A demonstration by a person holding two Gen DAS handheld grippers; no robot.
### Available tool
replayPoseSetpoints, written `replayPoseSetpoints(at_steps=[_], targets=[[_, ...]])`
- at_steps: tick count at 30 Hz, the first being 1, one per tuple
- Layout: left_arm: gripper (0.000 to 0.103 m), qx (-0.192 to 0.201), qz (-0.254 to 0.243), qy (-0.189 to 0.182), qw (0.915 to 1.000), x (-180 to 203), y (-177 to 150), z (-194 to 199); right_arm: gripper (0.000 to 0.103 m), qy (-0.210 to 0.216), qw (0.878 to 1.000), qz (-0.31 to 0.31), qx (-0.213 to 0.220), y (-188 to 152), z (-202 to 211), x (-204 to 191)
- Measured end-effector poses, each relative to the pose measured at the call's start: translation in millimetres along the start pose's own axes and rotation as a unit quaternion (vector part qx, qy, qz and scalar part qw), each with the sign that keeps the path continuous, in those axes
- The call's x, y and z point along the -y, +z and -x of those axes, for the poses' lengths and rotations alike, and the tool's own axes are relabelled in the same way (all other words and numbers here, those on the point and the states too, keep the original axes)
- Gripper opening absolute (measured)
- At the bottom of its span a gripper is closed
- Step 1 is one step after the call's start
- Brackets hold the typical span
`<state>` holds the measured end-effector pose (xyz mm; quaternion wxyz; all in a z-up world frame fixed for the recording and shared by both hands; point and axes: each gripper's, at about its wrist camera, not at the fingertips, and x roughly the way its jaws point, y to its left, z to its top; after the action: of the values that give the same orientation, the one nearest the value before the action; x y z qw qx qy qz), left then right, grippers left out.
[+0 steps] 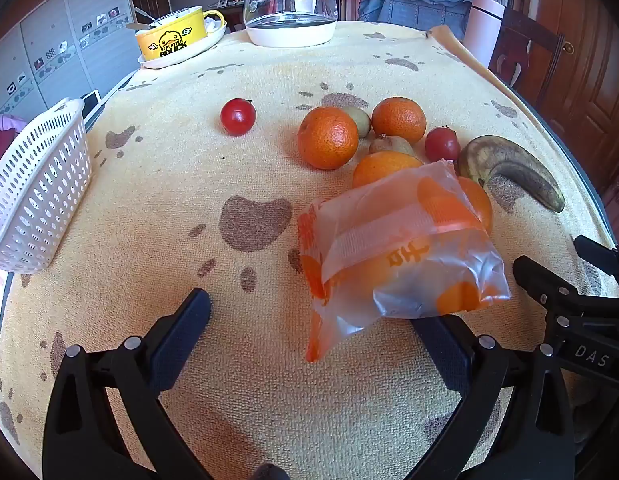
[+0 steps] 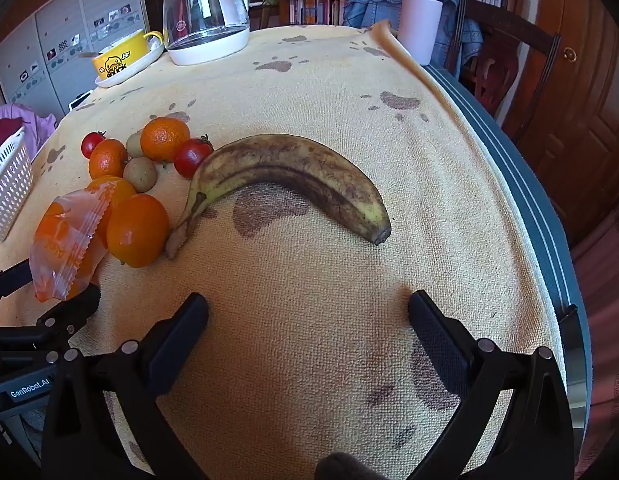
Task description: Organize fruits
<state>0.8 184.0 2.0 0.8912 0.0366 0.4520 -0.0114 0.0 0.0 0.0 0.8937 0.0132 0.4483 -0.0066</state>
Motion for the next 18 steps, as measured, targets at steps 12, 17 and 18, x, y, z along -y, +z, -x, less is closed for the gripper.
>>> replayPoseSetpoints(at_steps=[12,17,18], targets=[[0.101,0.000,0.001,-0.001,1.0000,0.1,0.1,-0.3,0.098,0.000,1.000,0.000,0.000,0.0,0.0,0.2],[0.101,-0.003,0.001,-0.005,1.0000,-0.3,0.8,-1.1,0.098,0.000,1.000,0.000,0.000,0.4,0.0,0.4],[0.101,-0.003,0.001,-0.005,1.0000,0.3,0.5,-0.4,0.098,0.000,1.000,0.000,0.000,0.3,0.0,0.4]])
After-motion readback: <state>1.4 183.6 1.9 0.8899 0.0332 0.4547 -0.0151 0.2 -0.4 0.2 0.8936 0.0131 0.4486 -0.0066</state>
